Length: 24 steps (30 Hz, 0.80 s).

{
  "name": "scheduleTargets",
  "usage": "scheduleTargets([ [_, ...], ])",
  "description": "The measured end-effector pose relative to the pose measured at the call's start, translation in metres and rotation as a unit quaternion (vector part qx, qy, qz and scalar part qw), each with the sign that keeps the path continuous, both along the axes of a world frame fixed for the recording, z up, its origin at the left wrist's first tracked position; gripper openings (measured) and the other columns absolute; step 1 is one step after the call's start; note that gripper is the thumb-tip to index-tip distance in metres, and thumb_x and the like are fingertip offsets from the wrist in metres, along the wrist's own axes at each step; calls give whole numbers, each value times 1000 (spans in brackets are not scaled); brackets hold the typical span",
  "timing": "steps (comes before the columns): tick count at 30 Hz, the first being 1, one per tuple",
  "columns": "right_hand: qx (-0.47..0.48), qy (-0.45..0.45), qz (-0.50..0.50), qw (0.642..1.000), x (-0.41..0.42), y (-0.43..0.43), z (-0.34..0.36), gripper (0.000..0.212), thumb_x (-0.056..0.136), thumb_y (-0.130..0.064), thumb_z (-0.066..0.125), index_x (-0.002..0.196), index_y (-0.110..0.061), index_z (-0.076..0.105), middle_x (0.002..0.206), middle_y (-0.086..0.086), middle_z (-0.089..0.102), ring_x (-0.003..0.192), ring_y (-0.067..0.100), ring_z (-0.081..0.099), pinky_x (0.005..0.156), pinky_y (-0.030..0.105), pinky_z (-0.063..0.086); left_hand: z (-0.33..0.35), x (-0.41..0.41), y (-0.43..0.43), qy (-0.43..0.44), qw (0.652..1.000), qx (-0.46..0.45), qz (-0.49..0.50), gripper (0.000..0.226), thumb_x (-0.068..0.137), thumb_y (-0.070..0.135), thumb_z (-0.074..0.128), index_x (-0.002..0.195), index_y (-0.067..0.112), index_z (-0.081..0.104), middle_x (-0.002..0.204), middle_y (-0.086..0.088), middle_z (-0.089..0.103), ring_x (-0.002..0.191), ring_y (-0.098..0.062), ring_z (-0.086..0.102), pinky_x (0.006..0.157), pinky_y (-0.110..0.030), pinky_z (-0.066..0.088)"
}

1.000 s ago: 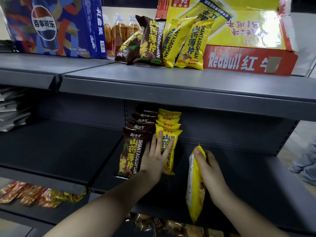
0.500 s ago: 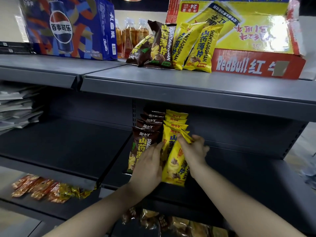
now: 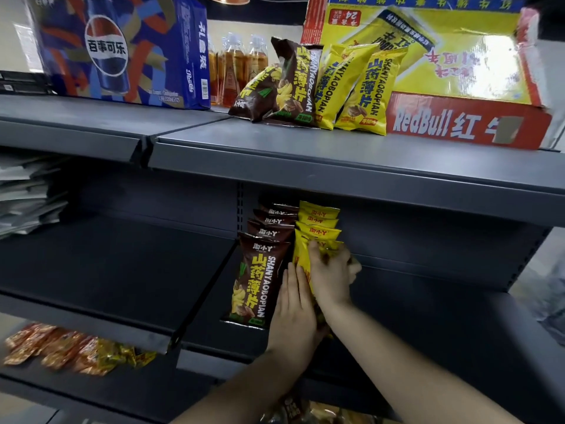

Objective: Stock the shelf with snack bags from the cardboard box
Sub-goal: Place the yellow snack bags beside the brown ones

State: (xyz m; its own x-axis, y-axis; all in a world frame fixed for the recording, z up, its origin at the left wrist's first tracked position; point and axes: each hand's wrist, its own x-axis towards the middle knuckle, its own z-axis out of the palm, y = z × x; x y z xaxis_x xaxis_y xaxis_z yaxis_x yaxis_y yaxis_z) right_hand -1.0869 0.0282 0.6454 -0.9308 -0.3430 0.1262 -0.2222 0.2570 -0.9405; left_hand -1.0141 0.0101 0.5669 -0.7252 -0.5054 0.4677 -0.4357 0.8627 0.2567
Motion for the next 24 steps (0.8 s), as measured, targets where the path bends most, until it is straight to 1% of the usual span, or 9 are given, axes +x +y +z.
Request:
scheduleTargets([
  [3, 17, 96, 101, 990, -12, 19, -12, 62, 90, -33, 61, 142, -13, 34, 139, 6, 38, 134, 19, 31, 100, 22, 28, -9, -7, 4, 18, 999, 30, 5, 126, 48, 36, 90, 142, -12, 21, 140, -32, 40, 128, -38, 46, 101, -41, 43],
  [5, 40, 141, 140, 979, -24, 27, -17, 68, 85, -35, 68, 142, -13, 37, 136, 3, 45, 132, 17, 36, 99, 23, 32, -14, -9, 5, 33, 998, 52, 8, 120, 53, 21, 88, 144, -11, 16, 140, -30, 41, 127, -38, 47, 100, -41, 44],
  [8, 74, 101, 176, 976, -37, 31, -19, 84, 81, -40, 71, 147, -17, 24, 142, 0, 39, 133, 15, 37, 103, 27, 35, -15, -10, 3, 32, 995, 97, 8, 123, 44, 21, 88, 141, -12, 20, 139, -29, 43, 126, -37, 49, 100, -39, 43],
  [9, 74, 85, 189, 975, -38, 30, -20, 88, 81, -39, 72, 147, -18, 18, 143, 1, 38, 133, 16, 39, 103, 28, 36, -13, -10, 2, 28, 994, 109, 0, 129, 43, 26, 89, 142, -11, 15, 143, -29, 38, 130, -37, 45, 104, -35, 37],
  [12, 61, 68, 189, 978, -31, 19, -27, 103, 76, -30, 79, 149, -19, 7, 143, 4, 36, 130, 18, 42, 97, 24, 36, -11, -11, -4, 43, 982, 180, -37, 128, 71, 33, 77, 143, 4, -25, 157, -15, -5, 147, -25, 2, 117, -23, 5],
  [13, 54, 62, 178, 981, -26, 15, -29, 108, 74, -28, 81, 150, -20, 4, 143, 5, 34, 129, 17, 41, 95, 23, 35, -12, -11, -7, 51, 977, 203, -44, 126, 74, 36, 75, 143, 6, -26, 157, -10, -9, 147, -22, -2, 118, -23, 5],
  [17, 34, 42, 139, 989, -19, 5, -31, 116, 72, -30, 81, 151, -26, -3, 146, 7, 28, 128, 19, 41, 93, 22, 34, -13, -14, -15, 53, 972, 226, -33, 128, 69, 40, 78, 146, 6, -19, 155, -7, 0, 146, -20, 8, 114, -23, 21],
  [20, 75, 28, 157, 984, -21, 9, -26, 116, 74, -37, 79, 151, -28, -8, 147, 9, 26, 132, 23, 37, 95, 25, 33, -15, -15, -15, 53, 974, 218, -18, 128, 69, 37, 77, 146, 10, -22, 153, -5, 6, 144, -20, 15, 113, -28, 28],
  [24, 160, 136, 137, 968, -22, 26, -21, 116, 71, -51, 76, 152, -25, -3, 148, 8, 19, 139, 25, 18, 107, 38, 31, -17, -7, -4, 49, 983, 179, 5, 129, 65, 29, 81, 147, 11, -18, 151, -15, 17, 141, -28, 25, 114, -32, 29],
])
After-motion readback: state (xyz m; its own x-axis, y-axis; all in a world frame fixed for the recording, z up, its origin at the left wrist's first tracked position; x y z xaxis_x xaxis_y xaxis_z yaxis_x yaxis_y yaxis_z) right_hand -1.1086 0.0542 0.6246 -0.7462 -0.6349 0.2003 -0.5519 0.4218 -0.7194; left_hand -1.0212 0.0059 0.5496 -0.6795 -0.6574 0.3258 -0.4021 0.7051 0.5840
